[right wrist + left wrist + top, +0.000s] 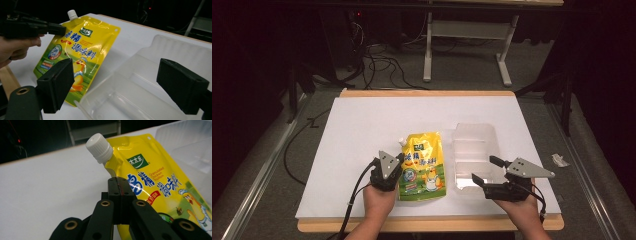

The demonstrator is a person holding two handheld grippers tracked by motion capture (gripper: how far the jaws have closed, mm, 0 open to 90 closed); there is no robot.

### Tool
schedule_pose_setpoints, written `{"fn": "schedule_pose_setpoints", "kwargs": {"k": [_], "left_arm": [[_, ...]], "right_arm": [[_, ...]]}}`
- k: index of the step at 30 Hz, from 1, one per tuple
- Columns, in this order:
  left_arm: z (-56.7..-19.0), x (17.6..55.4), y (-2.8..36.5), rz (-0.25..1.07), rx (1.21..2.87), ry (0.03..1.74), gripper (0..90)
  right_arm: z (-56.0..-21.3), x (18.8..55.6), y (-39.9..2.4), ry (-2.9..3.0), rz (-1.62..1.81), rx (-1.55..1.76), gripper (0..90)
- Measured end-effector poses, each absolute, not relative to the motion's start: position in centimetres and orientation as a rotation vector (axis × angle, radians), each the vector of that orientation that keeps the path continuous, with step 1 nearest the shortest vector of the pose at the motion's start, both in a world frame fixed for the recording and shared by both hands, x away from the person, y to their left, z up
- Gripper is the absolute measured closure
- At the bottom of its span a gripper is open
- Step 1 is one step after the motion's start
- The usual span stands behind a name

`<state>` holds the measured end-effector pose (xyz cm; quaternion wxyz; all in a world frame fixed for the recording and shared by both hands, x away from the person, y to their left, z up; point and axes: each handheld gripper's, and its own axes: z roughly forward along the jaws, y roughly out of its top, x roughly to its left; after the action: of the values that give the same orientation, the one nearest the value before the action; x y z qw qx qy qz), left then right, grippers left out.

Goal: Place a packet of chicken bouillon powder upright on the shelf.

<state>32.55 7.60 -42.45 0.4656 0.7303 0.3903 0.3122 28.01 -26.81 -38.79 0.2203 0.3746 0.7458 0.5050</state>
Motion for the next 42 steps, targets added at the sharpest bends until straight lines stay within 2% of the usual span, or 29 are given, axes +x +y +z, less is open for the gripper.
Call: {"fn": "schedule_pose_setpoints", "kwargs": {"k": [6,14,26,31,34,38,42], "left_arm": [[-41.8,30.4,7.5,0.830,1.747,0.859,90.0],[-41.3,29.0,7.2,0.851,1.711,0.785,90.0],[-41.0,28.1,7.2,0.868,1.710,0.724,90.0],[-41.0,28.4,7.3,0.861,1.714,0.732,90.0],[-41.1,28.6,7.5,0.850,1.714,0.748,90.0],[-40.9,28.9,7.7,0.843,1.706,0.758,90.0],[-40.6,29.4,8.1,0.846,1.688,0.775,90.0]], "right_arm": [[-37.9,29.2,-24.4,2.101,1.387,1.039,10.7],[-37.1,34.0,-20.0,2.175,1.361,1.074,6.9],[-38.4,38.6,-17.8,2.302,1.392,1.255,5.2],[-38.0,38.4,-17.7,2.346,1.451,1.195,19.8],[-37.7,37.9,-17.5,2.324,1.428,1.205,24.2],[-37.1,36.9,-18.1,2.281,1.472,1.151,48.4],[-36.3,35.8,-18.1,2.229,1.453,1.094,66.7]]}}
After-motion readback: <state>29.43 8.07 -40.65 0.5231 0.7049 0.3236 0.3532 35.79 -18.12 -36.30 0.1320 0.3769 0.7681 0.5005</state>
